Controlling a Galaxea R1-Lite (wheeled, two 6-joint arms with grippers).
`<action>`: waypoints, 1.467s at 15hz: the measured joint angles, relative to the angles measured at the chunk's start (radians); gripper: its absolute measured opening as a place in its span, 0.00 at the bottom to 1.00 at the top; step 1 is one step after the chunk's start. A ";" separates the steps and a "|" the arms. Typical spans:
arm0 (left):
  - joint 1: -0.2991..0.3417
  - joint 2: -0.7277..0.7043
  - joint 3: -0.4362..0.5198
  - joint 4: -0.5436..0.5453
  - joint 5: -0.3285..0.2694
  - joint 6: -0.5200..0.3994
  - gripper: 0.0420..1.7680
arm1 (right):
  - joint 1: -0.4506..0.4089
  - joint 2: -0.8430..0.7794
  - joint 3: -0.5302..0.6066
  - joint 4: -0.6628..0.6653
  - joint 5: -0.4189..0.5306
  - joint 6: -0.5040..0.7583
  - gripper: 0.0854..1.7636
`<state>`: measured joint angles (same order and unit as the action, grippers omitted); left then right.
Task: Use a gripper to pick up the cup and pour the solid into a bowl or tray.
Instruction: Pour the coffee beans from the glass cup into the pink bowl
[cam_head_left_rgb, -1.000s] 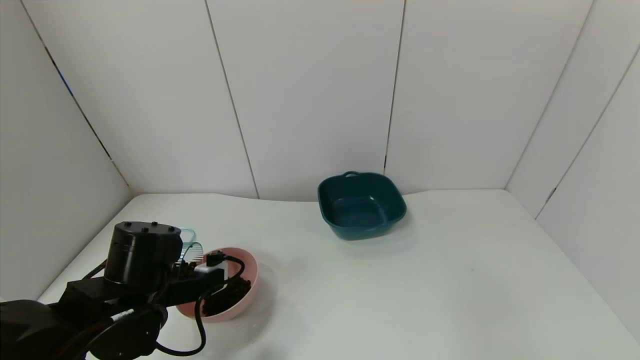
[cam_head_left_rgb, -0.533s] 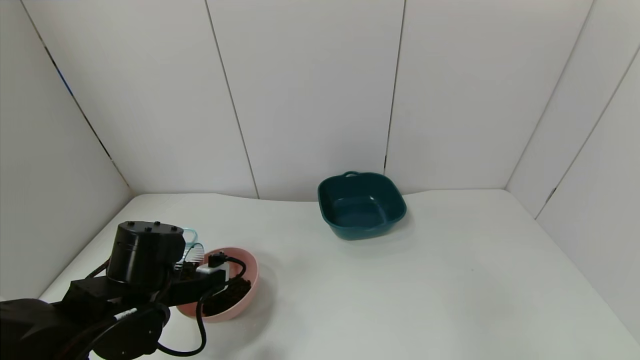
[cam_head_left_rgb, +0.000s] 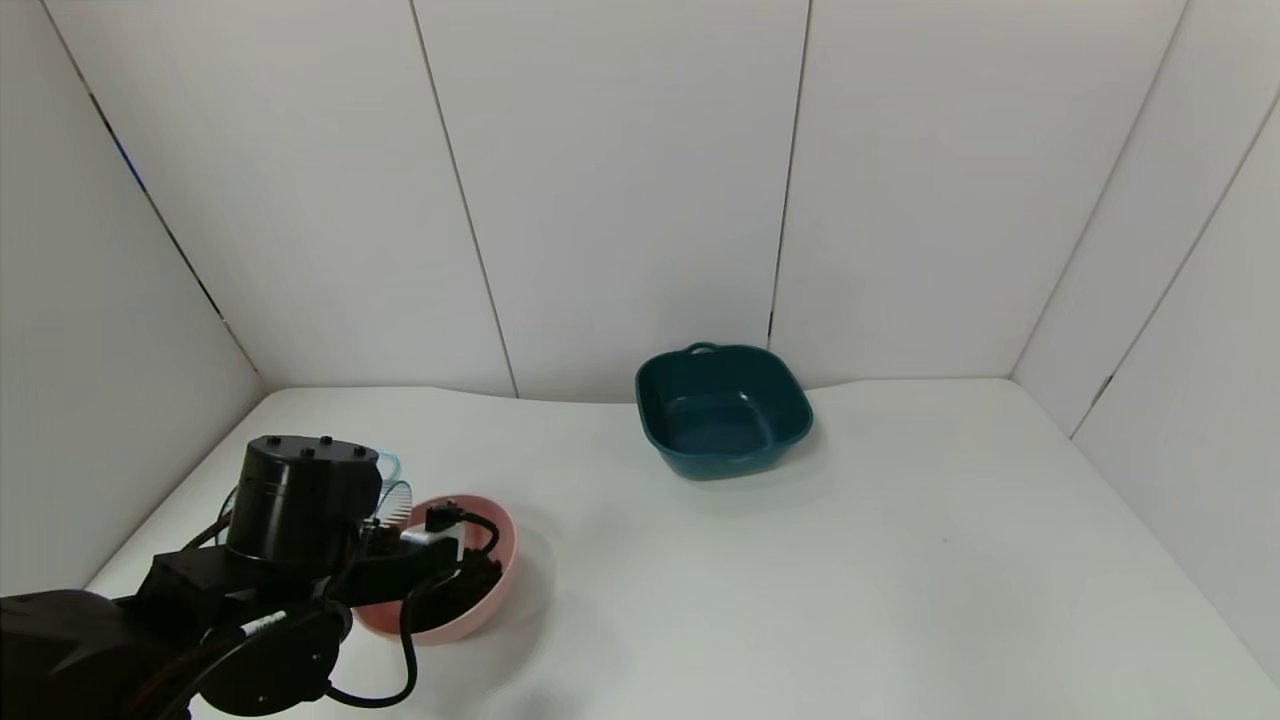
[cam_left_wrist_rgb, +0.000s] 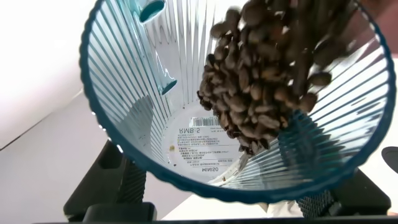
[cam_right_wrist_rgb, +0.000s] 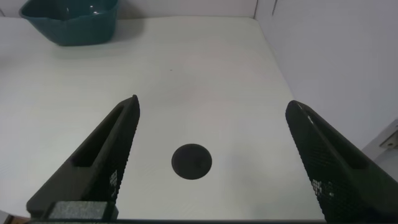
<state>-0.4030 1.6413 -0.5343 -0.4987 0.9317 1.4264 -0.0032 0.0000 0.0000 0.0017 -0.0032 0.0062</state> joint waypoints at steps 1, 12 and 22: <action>-0.004 0.001 0.000 0.000 0.000 0.000 0.72 | 0.000 0.000 0.000 0.000 0.000 0.000 0.97; -0.010 0.004 0.004 -0.001 0.004 -0.001 0.72 | 0.000 0.000 0.000 0.000 0.000 0.000 0.97; -0.008 0.003 0.004 0.000 0.017 0.000 0.72 | 0.000 0.000 0.000 0.000 0.000 0.000 0.97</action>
<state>-0.4113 1.6447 -0.5306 -0.4991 0.9491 1.4260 -0.0032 0.0004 0.0000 0.0017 -0.0032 0.0062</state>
